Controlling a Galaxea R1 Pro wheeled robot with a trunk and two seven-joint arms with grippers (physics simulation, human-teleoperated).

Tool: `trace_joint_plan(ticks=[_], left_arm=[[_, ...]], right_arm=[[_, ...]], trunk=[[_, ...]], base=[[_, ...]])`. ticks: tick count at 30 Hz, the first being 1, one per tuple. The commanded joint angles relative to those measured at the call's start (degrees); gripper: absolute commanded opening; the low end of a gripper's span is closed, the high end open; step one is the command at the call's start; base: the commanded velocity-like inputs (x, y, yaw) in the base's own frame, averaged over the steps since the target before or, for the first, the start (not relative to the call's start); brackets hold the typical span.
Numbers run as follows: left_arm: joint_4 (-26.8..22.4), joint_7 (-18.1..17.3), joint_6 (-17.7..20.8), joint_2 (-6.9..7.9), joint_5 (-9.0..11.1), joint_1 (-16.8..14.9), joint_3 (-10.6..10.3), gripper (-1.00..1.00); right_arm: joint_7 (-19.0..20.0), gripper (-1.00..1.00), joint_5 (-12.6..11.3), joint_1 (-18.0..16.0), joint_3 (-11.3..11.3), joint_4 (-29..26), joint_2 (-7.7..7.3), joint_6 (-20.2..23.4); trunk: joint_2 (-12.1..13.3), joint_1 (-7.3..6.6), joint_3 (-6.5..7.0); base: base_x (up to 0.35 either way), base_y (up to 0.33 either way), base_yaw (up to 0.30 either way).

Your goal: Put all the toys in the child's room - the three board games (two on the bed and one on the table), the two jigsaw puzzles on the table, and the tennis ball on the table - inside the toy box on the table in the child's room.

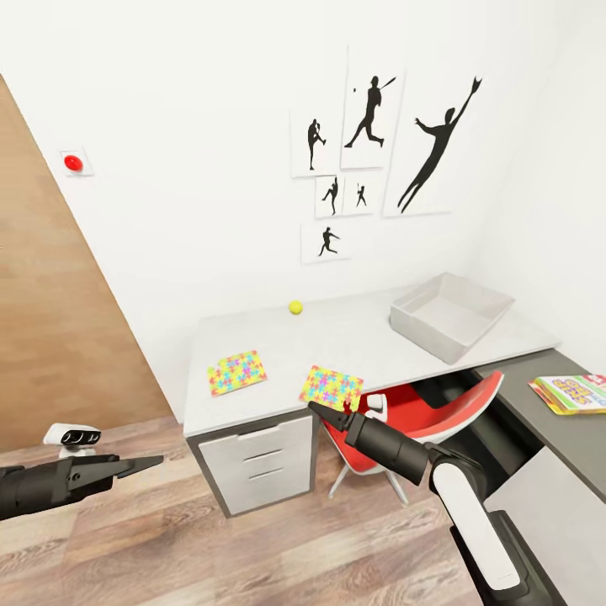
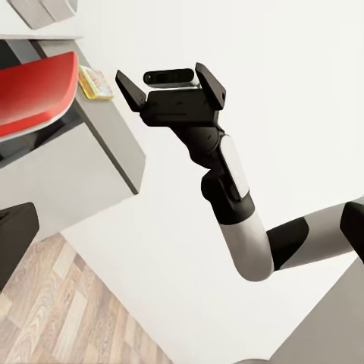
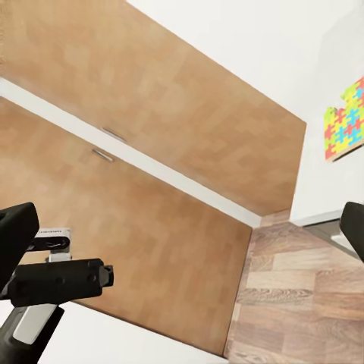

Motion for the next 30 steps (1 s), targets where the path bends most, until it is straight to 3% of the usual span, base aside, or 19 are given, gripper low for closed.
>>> trace_joint_plan(ticks=[1, 14, 30], left_arm=[[0.0, -0.2, 0.6, 0.02, 0.0, 0.0, 0.0, 1.00], [0.0, -0.1, 0.6, 0.02, 0.0, 0.0, 0.0, 1.00], [0.0, -0.1, 0.6, 0.02, 0.0, 0.0, -0.2, 1.00]], right_arm=[[0.0, 1.00, -0.1, -0.1, 0.0, 0.0, -0.03, 0.2], [0.0, 1.00, -0.1, -0.1, 0.0, 0.0, -0.14, 0.2], [0.0, 1.00, -0.1, -0.1, 0.0, 0.0, -0.26, 0.2]], trunk=[[-0.1, 0.04, -0.01], [-0.1, 0.04, 1.22], [-0.1, 0.04, 2.74]], base=[[0.000, 0.000, 0.000], [0.000, -0.010, 0.000], [0.072, -0.127, 0.000]])
